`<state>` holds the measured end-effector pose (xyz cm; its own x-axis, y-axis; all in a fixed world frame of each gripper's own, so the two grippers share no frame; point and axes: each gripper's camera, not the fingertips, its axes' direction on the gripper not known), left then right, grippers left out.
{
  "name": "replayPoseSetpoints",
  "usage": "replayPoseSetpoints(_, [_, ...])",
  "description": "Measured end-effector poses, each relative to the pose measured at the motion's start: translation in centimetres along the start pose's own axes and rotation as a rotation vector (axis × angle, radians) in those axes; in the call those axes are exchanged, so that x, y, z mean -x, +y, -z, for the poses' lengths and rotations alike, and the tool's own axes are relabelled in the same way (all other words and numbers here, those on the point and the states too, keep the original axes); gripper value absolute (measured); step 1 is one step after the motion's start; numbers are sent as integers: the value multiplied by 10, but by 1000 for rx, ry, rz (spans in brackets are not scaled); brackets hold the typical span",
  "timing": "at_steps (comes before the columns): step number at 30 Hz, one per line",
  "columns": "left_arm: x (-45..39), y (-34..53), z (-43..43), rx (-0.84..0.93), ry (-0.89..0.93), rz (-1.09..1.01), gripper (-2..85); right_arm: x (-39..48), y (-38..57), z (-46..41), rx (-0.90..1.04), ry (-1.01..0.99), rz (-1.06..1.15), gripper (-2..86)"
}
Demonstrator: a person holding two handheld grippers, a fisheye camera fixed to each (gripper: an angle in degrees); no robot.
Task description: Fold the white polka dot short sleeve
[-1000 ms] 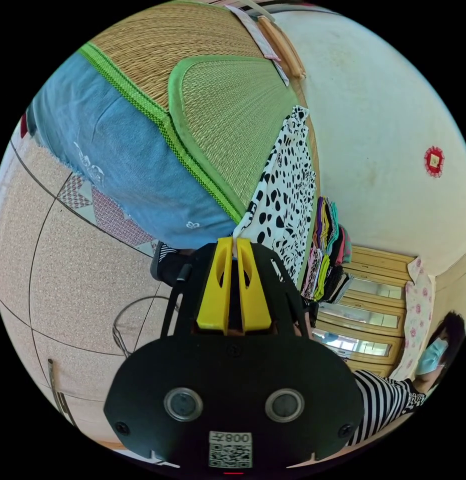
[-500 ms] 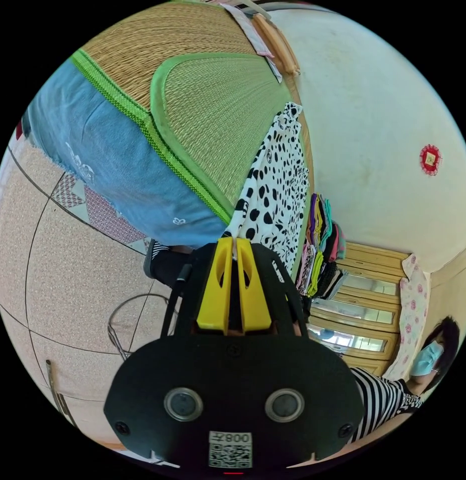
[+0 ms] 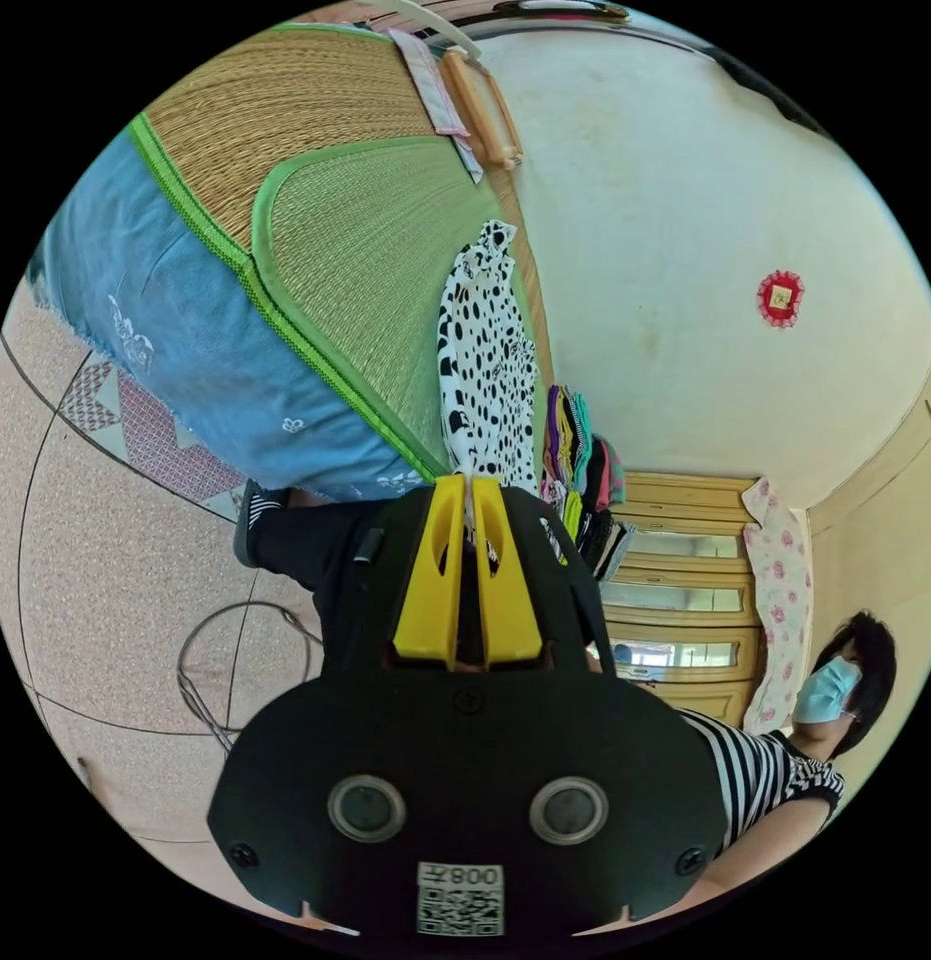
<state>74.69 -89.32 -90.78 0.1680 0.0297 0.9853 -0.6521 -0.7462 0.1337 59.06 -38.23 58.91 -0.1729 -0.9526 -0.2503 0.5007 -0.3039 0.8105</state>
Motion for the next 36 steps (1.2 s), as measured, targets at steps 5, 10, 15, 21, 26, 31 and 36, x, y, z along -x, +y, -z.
replayPoseSetpoints(5, [17,33,15,-22,83,0,9,-5,37,21,-28,-36,25,7])
replayPoseSetpoints(10, [30,62,33,-38,152,-23,9,-7,78,42,-47,-62,58,7])
replayPoseSetpoints(15, [38,87,52,-46,200,-62,9,-8,120,59,-48,-66,99,7])
replayPoseSetpoints(21, [49,116,70,-52,242,-104,9,-8,160,70,-61,-81,145,7])
replayPoseSetpoints(26, [59,139,84,-65,286,-131,8,-9,189,81,-73,-96,181,7])
replayPoseSetpoints(31, [62,158,99,-84,318,-166,8,-8,216,94,-85,-108,221,7])
replayPoseSetpoints(36, [61,172,113,-100,353,-202,8,-9,242,107,-111,-138,252,7])
